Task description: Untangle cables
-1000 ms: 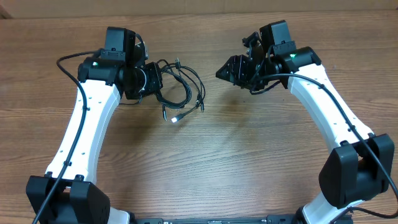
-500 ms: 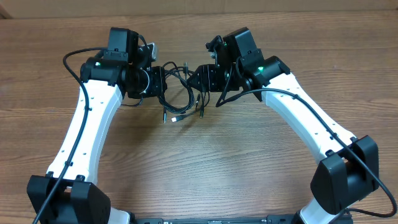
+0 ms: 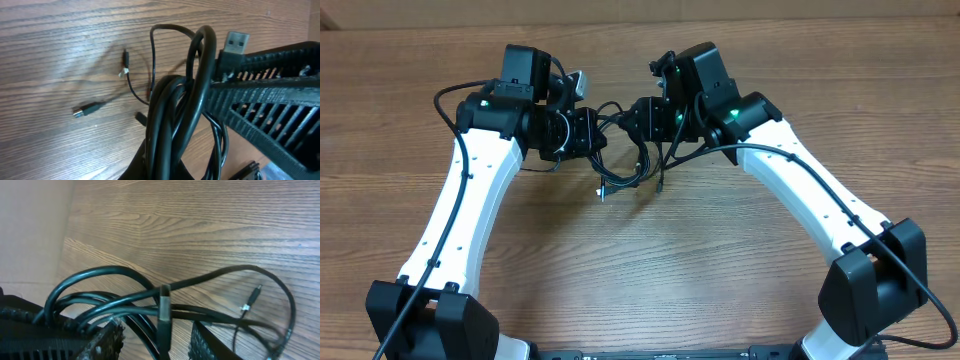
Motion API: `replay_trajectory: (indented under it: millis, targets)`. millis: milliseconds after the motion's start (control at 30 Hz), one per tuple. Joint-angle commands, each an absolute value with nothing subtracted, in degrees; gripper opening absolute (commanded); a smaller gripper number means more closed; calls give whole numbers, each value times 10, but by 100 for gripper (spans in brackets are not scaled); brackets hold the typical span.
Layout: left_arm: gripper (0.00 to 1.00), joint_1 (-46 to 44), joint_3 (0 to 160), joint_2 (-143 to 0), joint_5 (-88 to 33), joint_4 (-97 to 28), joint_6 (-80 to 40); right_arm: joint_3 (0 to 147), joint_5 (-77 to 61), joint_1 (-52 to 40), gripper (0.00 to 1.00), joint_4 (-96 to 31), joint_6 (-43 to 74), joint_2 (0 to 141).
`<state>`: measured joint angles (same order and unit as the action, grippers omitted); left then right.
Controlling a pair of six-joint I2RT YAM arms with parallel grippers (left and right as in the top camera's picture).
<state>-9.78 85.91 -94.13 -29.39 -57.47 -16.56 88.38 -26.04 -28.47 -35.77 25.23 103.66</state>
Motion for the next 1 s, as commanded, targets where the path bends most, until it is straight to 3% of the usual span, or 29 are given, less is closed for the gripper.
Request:
replay_trajectory:
  millis: [0,233,467,667,800,967]
  targets:
    - [4,-99,863,-944,-330,-571,-173,896,-234,-287,37,-360,272,1036]
    - [4,-99,863,-944,-328,-567,-167,896,-162,-287,18,-396,332,1038]
    - [4,-99,863,-944,-324,-559,-139,896,-153,-284,13,-412,333,1038]
    - [4,-93,863,-944,-324,-495,-137,896,-58,-280,10,-538,357,1039]
    - [4,-84,863,-944,-324,-427,-161,896,-110,-277,4,-578,315,1039]
    - [4,-83,863,-944,-324,-349,-248,896,-201,-297,4,-576,282,1039]
